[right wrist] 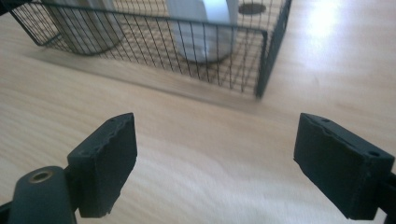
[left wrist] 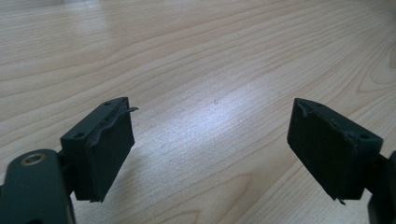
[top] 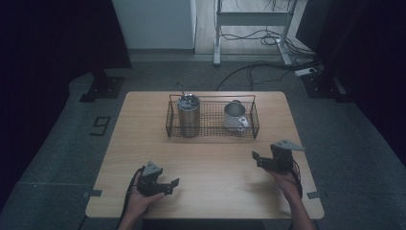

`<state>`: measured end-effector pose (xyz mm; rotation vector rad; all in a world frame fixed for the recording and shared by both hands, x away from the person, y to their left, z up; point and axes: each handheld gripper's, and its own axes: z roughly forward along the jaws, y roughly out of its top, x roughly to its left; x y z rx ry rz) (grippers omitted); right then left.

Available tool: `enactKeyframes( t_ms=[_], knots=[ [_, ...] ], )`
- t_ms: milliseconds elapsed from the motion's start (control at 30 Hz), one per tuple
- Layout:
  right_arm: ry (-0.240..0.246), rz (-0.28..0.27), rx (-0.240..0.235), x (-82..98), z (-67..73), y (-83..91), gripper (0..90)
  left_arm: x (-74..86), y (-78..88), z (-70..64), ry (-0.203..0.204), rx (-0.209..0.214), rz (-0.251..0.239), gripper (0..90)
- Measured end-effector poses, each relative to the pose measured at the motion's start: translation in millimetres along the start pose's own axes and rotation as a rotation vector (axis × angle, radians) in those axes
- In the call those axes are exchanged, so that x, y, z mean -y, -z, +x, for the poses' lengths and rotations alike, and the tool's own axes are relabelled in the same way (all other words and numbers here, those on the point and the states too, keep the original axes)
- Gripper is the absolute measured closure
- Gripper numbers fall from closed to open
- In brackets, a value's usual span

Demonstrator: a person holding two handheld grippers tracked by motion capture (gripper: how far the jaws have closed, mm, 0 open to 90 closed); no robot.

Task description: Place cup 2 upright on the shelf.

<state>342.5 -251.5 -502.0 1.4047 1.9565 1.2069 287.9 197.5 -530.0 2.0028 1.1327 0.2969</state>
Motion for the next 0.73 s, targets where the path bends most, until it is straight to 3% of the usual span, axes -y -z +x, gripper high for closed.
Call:
enactKeyframes(
  t_ms=[333, 733],
  knots=[
    [-0.041, 0.044, 0.028, 38.5, -13.5, 2.5, 13.3, 0.6, -0.8, -1.3, -0.005, -0.005, 0.007, 14.6],
    [-0.039, 0.052, 0.052, 43.1, -15.4, 2.9, 13.3, 0.9, 0.3, -1.5, -0.008, -0.002, 0.005, 14.6]
  ],
)
